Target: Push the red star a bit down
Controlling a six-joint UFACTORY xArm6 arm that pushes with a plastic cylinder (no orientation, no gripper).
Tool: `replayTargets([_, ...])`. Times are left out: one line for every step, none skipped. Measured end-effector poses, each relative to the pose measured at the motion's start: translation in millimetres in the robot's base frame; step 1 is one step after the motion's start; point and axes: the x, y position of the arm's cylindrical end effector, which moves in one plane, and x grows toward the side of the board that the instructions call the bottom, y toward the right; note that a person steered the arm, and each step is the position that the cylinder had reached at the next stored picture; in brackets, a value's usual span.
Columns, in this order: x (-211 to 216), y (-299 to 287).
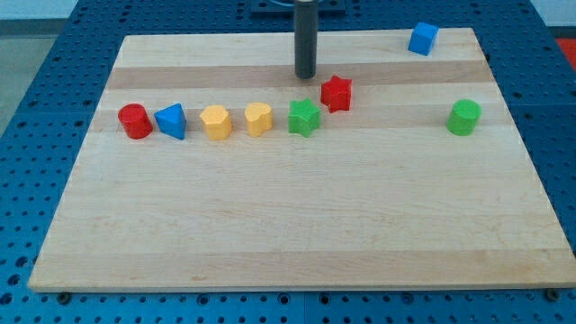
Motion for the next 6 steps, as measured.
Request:
replayTargets([14,2])
replayTargets([18,21])
replayTargets([19,44])
replayTargets([25,57])
replayTargets([35,57])
replayTargets([47,57])
